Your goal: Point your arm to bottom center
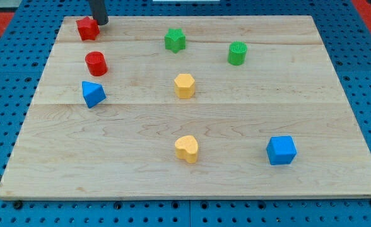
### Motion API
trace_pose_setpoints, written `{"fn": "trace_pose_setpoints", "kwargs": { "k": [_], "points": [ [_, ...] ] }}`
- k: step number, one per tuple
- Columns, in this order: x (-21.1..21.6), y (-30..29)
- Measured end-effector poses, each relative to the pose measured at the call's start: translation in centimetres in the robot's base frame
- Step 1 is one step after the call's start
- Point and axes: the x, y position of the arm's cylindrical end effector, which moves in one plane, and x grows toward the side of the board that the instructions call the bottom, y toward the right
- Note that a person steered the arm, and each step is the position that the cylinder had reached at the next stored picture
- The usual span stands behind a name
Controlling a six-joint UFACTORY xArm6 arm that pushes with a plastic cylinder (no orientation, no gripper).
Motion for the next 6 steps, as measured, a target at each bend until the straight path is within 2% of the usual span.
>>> {"fn": "trace_pose_setpoints", "kwargs": {
  "k": [1, 2, 4, 6],
  "points": [
    [0.6, 6.4],
    [5.7, 11.0],
    [16.3, 10.3],
    [32.7, 11.4]
  ]
}}
